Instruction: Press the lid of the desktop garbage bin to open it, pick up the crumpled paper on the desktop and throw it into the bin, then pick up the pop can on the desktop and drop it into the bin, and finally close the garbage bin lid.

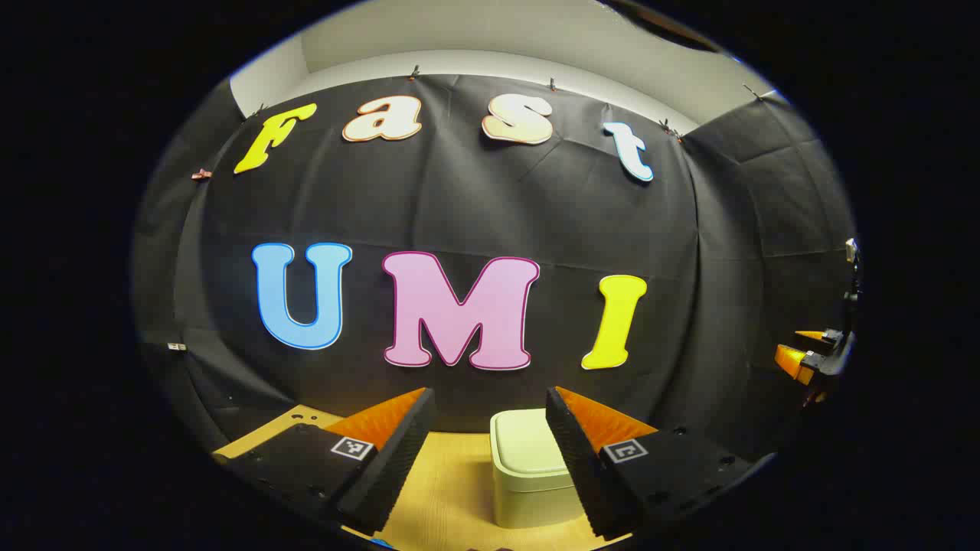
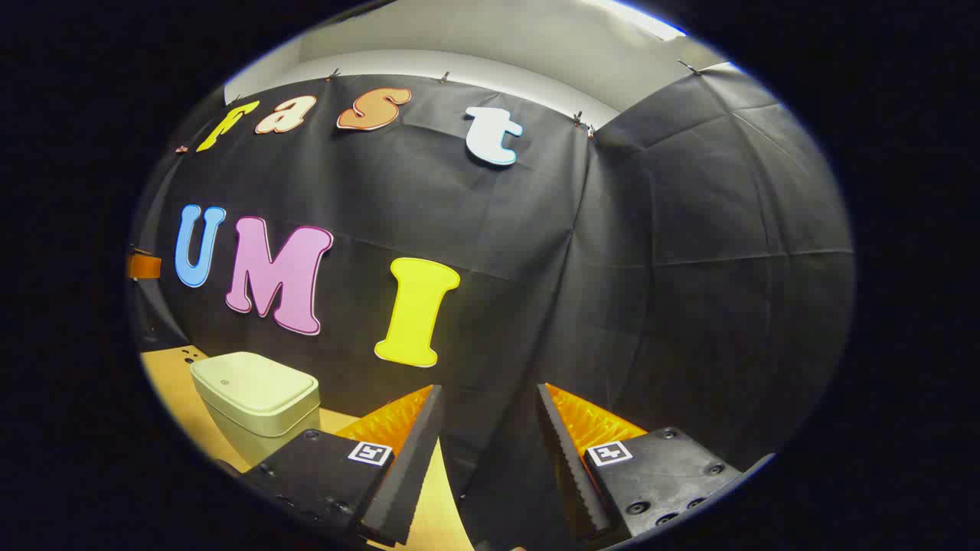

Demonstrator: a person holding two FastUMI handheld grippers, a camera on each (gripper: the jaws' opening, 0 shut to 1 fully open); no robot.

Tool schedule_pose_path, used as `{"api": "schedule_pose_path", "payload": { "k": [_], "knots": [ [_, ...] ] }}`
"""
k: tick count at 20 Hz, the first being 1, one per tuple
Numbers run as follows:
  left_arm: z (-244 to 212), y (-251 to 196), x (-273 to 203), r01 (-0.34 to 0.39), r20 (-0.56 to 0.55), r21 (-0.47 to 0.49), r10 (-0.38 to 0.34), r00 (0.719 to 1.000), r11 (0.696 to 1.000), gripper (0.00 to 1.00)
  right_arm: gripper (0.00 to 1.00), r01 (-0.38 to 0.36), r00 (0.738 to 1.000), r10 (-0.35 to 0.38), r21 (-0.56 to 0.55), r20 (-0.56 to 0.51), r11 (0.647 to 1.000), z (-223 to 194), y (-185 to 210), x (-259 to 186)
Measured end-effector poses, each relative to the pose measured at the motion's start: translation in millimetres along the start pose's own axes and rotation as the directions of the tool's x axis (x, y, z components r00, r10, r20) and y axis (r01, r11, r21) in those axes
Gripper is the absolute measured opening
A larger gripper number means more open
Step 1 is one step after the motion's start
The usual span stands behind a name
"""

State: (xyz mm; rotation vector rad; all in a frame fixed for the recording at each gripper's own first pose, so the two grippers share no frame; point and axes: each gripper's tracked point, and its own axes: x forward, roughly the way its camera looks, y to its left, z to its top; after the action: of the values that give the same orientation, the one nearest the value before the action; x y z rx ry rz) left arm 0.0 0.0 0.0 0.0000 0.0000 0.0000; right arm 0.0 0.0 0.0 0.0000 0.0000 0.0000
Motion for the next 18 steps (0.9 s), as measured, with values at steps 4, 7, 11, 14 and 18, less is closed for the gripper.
{"api": "schedule_pose_path", "payload": {
  "k": [4,7,11,14,18],
  "knots": [
    [-1.0,-6.7,0.6,0.018,0.003,0.01,-0.018,1.0,1.0,0.93,0.78,-0.005,1.0,0.005,-0.01,-0.001,1.0,-8.1,0.8,-4.8],
    [-6.5,-6.9,1.7,0.023,0.004,0.009,-0.023,1.0,1.0,0.93,0.78,-0.003,1.0,0.003,-0.006,-0.002,1.0,-16.8,0.3,-9.0],
    [-11.3,-0.9,0.1,0.008,0.008,0.011,-0.008,1.0,1.0,0.93,0.78,-0.007,1.0,0.007,0.003,-0.011,1.0,-30.6,4.9,-15.9],
    [-11.9,2.8,-2.6,0.002,0.011,0.017,-0.003,1.0,1.0,0.93,0.78,-0.014,1.0,0.014,0.013,-0.011,1.0,-31.7,13.0,-20.3],
    [-8.9,8.4,-5.6,0.011,0.007,0.026,-0.012,1.0,1.0,0.93,0.79,-0.035,0.999,0.035,-0.006,-0.012,0.999,-19.5,32.2,-23.9]
  ]
}}
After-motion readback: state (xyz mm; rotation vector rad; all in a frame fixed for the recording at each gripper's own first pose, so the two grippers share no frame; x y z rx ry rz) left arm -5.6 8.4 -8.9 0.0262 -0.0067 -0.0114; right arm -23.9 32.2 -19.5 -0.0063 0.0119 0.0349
